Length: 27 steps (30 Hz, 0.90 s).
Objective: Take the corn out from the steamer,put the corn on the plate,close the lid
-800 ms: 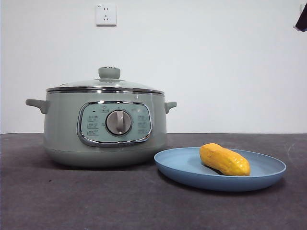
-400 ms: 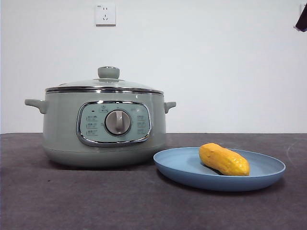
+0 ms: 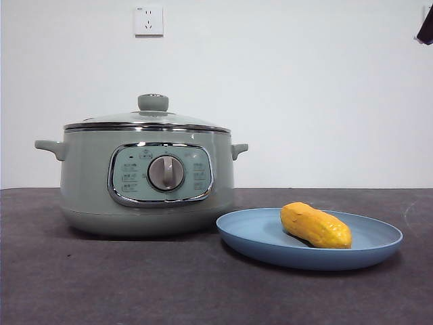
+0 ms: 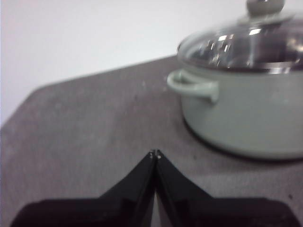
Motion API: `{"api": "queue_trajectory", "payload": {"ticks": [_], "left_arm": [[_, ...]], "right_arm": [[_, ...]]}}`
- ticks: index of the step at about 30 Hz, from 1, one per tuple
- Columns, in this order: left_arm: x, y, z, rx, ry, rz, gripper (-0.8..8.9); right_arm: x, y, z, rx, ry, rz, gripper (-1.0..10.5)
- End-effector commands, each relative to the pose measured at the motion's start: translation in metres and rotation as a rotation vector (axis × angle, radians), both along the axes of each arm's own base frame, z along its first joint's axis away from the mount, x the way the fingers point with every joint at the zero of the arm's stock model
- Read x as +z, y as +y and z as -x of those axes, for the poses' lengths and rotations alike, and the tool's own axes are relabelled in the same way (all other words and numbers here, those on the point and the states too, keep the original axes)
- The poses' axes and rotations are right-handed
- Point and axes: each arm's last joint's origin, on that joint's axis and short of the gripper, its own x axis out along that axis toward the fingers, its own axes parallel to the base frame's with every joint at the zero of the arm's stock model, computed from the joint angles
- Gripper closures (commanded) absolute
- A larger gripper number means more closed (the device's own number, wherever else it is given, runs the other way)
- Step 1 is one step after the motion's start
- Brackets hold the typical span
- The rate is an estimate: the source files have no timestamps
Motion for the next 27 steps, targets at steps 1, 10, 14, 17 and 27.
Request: {"api": "queue_trajectory", "payload": {"ticks": [1,10,14,17,27], "left_arm": [[-0.0109,0.0006,-0.0006,0.021,0.007,0.060,8.17],[-0.0164,0.0017,0.0021,0.074,0.035,0.082,8.17],[-0.0155,0.0020,0.0020,0.074,0.026,0.082,8.17],[-0.0155,0.0023,0.0020,0.078,0.025,0.082,8.17],[-0.0155,0.0023,0.0020,0.078,0.025,0.082,8.17]], "right_arm": [[-0.0013,0.0002,-0.0004,-0.001,0.000,0.002,9.5],[-0.0013,0.0002,-0.0004,-0.001,0.000,0.002,9.5],[-0.0013,0.0002,-0.0004,-0.001,0.000,0.002,9.5],[-0.0013,0.0002,-0.0004,-0.001,0.000,0.002,9.5],[-0.0013,0.0002,-0.0004,-0.001,0.000,0.002,9.5]]}}
